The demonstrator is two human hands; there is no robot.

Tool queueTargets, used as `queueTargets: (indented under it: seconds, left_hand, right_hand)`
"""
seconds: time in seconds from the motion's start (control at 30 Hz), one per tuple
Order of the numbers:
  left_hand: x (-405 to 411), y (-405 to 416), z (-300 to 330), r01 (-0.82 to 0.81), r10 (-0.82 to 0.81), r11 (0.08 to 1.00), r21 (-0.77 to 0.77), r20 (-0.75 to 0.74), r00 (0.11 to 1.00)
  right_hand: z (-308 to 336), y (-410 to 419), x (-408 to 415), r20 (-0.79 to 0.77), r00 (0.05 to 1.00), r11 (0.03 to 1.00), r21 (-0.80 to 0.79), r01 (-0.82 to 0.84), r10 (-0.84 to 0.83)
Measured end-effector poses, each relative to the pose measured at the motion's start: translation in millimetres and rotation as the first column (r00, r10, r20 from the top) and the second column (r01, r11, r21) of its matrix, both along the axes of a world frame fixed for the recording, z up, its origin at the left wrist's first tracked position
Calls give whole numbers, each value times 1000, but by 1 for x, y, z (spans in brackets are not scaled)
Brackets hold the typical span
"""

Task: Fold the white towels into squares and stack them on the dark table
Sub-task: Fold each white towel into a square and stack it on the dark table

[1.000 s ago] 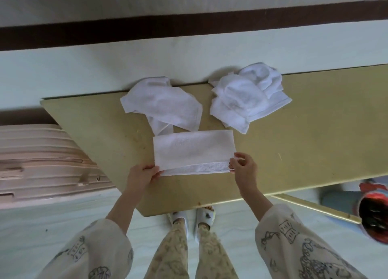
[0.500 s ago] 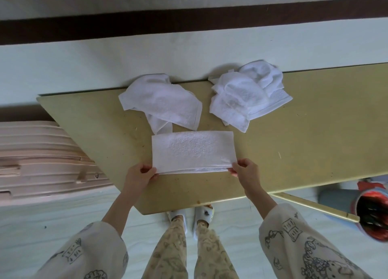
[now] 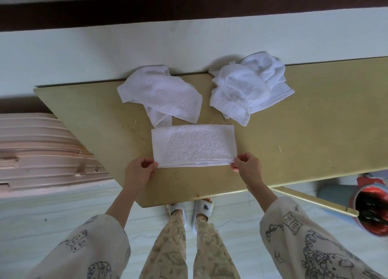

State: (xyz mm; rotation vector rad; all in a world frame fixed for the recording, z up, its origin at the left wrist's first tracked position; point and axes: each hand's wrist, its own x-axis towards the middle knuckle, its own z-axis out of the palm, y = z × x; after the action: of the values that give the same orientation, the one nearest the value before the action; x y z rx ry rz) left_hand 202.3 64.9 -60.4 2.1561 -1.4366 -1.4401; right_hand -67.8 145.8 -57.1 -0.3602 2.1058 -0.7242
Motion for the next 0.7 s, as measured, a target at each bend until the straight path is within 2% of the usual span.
queueTargets:
  seconds: [0.13,0.23,0.3,0.33,0.4,0.47,0.5,0.53,0.6,0.7]
  left_hand:
    - [1,2,-1,52,-49,998,-40,59,997]
    - [-2,7,-1,55,-49,995,-82,73,996]
    - [-6,12,-1,116,-95,979,-166,128,987]
    - [-8,14,-2,194,-157,956,-220,177,972]
    - [-16,18,-4,390,-324,866,-314,243,914]
    - [-27,19,-10,556,-494,728,-401,256,831]
    - [-34,19,-13,612,-556,661,-434,264,788]
    - [-40,19,-17,645,-596,611,-459,268,756]
    - [-51,19,-23,656,-624,569,-495,259,737]
    - [-58,17,-32,653,-631,545,-526,256,733]
  right_hand:
    - [-5,1,2,-39,999,1000,27,-3,5]
    - [-8,-1,3,-126,991,997,76,-24,33]
    - [-5,-1,7,-238,965,992,74,-100,115]
    - [-4,0,11,-351,913,978,60,-198,206]
    - [-6,3,16,-608,692,877,13,-480,388]
    - [-15,5,19,-742,469,718,24,-695,479]
    - [-19,4,20,-759,399,651,42,-758,514]
    - [-22,3,21,-758,360,604,55,-795,543]
    - [-25,0,22,-755,324,555,63,-830,570]
    - [-31,-4,20,-746,336,554,52,-831,575]
